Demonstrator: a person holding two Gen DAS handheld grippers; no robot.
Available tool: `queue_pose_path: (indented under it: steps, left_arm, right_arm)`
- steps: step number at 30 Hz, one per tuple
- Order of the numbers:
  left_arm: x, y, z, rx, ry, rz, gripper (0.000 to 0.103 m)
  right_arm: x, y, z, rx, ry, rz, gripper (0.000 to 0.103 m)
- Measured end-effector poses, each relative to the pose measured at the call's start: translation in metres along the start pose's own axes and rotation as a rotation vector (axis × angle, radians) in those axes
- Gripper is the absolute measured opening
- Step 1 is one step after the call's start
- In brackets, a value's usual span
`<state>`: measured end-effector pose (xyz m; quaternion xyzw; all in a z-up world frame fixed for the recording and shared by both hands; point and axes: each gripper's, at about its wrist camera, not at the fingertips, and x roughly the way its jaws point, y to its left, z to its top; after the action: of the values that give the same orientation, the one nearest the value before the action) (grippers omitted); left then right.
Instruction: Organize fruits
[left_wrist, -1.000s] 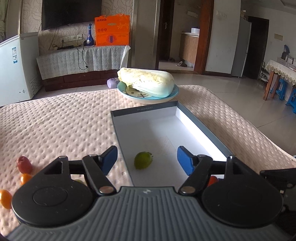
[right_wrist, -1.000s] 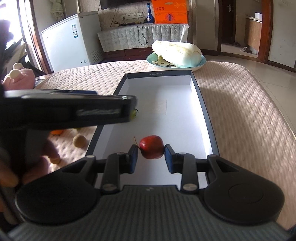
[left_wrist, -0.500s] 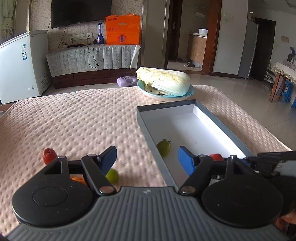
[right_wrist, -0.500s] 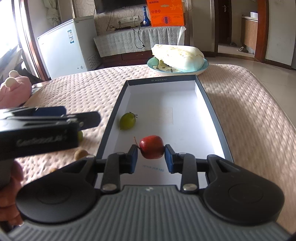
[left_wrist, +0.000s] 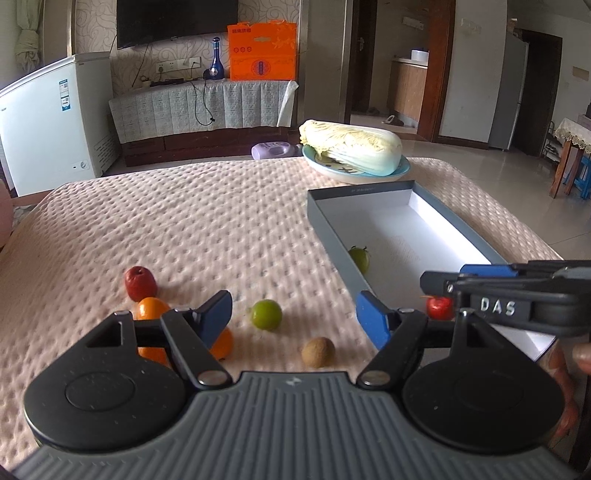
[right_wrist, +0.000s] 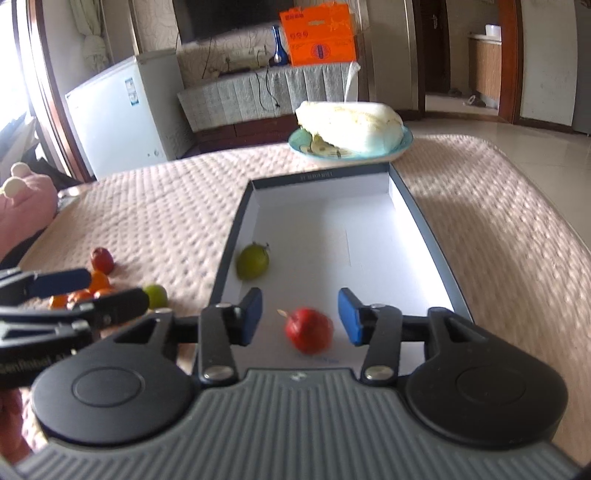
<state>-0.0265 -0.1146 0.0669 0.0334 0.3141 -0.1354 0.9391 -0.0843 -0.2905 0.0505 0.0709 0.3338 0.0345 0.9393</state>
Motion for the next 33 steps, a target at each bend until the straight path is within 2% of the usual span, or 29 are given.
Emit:
queue_pose_path:
  steps: [8,15,18,21,23,24,25,29,33]
  left_arm:
    - [-0.009,0.017,-0.006,-0.024,-0.004,0.048,0.079]
    - [-0.015,0.036,-0.010,-0.058,-0.004,0.083,0.079]
    - [-0.017,0.043,-0.012,-0.061,-0.004,0.093,0.079]
    - [-0.018,0.050,-0.014,-0.064,-0.002,0.099,0.079]
    - [-0.019,0.055,-0.016,-0.068,0.001,0.106,0.079]
    - [-0.019,0.058,-0.017,-0.073,0.003,0.109,0.079]
    - [-0.019,0.061,-0.018,-0.079,0.006,0.113,0.079]
    - [-0.020,0.076,-0.022,-0.098,0.010,0.141,0.079]
    - [-0.022,0.093,-0.026,-0.123,0.017,0.160,0.079]
  right_arm:
    - [-0.024,0.006,0.008,0.018,-0.153,0.052,0.049]
    - [-0.038,0.023,0.006,-0.002,-0.242,0.125,0.049]
    - [-0.051,0.032,0.004,-0.030,-0.334,0.111,0.049]
    - [-0.070,0.043,0.001,-0.096,-0.464,0.053,0.049]
    - [-0.078,0.049,-0.001,-0.121,-0.503,0.042,0.051]
    - [-0.079,0.051,-0.002,-0.120,-0.488,0.051,0.059]
    - [-0.076,0.054,-0.003,-0.117,-0.457,0.069,0.062]
    - [-0.064,0.072,-0.012,-0.166,-0.326,0.147,0.063]
    - [-0.057,0.092,-0.023,-0.260,-0.248,0.206,0.060]
